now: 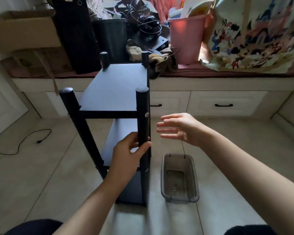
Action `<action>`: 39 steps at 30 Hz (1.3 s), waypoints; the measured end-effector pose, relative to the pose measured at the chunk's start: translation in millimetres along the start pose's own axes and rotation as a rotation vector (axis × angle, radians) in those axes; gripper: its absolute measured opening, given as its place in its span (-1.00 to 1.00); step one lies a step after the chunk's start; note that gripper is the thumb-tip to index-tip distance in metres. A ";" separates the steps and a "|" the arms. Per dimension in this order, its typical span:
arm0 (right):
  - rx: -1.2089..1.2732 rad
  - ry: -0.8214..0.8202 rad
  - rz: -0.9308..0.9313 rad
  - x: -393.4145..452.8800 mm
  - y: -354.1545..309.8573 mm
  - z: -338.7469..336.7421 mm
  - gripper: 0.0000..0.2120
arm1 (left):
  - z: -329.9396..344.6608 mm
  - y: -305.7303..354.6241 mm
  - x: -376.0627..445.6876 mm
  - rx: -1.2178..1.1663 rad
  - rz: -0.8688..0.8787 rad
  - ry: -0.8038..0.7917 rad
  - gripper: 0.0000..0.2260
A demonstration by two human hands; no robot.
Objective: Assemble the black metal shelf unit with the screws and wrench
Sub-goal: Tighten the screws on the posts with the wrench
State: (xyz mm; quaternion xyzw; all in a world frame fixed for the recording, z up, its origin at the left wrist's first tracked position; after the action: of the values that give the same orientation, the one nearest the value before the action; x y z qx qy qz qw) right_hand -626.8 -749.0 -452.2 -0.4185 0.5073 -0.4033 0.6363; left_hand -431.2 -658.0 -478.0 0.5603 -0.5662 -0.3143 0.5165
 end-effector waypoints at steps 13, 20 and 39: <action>-0.941 0.143 0.242 38.5 229.5 -47.2 -0.77 | 3.0 -10.5 -5.2 0.231 0.017 0.001 -0.87; -1.105 -0.053 0.327 36.4 279.2 -36.4 -0.66 | 3.9 -14.3 -3.9 0.320 0.014 -0.035 -0.80; -1.228 -0.122 0.408 25.1 304.0 -74.7 -0.83 | 8.6 -11.9 -9.3 0.318 -0.028 0.015 -0.93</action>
State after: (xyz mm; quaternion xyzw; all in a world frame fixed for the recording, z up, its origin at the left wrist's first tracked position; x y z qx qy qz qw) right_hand -669.2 -683.1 -756.3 -0.6235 0.6777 0.1138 0.3728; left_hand -437.1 -653.0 -493.6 0.6451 -0.5973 -0.2235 0.4209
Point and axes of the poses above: each hand's wrist, its own x-axis towards the middle knuckle, its own z-axis out of the palm, y = z × x, the point moved 1 cm from there along x, towards the middle knuckle, and after that the axes turned 6 degrees about y, right-handed, at the moved point
